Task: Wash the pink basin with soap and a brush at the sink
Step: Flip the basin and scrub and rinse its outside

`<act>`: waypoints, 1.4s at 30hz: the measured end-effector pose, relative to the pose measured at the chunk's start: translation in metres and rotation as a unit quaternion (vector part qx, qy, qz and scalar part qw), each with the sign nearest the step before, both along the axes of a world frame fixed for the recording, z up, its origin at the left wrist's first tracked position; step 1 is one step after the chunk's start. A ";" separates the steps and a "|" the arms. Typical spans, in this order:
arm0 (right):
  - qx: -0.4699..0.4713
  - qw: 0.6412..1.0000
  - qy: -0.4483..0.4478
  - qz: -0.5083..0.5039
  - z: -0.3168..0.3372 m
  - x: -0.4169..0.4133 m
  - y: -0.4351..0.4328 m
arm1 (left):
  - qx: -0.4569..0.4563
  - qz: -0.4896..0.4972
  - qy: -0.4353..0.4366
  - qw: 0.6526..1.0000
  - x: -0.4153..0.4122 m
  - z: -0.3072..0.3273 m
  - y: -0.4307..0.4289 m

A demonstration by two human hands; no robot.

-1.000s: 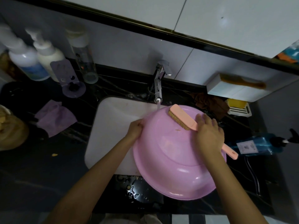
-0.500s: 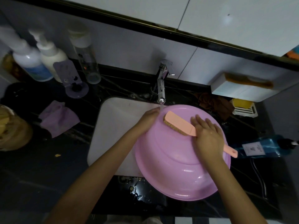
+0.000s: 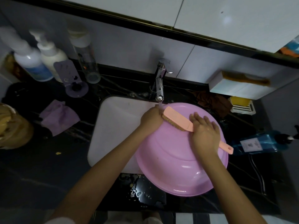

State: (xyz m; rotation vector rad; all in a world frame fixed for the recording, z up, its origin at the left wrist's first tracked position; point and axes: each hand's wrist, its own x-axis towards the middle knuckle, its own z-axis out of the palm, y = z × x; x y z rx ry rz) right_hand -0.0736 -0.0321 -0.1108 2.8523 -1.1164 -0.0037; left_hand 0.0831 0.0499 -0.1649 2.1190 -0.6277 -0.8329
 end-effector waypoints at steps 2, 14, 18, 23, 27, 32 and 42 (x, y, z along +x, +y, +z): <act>0.000 1.000 -0.001 0.002 0.000 0.001 -0.001 | -0.033 -0.025 0.084 0.996 0.015 -0.001 -0.007; 0.019 0.997 0.064 -0.031 0.009 0.005 0.003 | -0.087 0.155 0.066 0.982 -0.027 -0.032 0.081; 0.023 0.995 0.089 -0.028 0.016 0.008 0.005 | -0.018 0.186 0.243 0.952 -0.033 -0.047 0.087; 0.011 0.991 0.128 -0.034 0.026 0.004 0.008 | -0.063 0.192 0.341 0.918 -0.030 -0.065 0.077; -0.010 0.992 0.117 -0.043 0.027 -0.011 0.009 | -0.105 0.194 0.344 0.912 -0.009 -0.053 0.058; 0.011 0.999 0.039 0.021 0.028 -0.022 -0.003 | -0.133 0.163 0.353 0.912 0.010 -0.040 0.027; -0.006 0.996 0.037 0.080 0.018 -0.009 -0.009 | -0.148 0.096 0.396 0.901 0.011 -0.029 0.008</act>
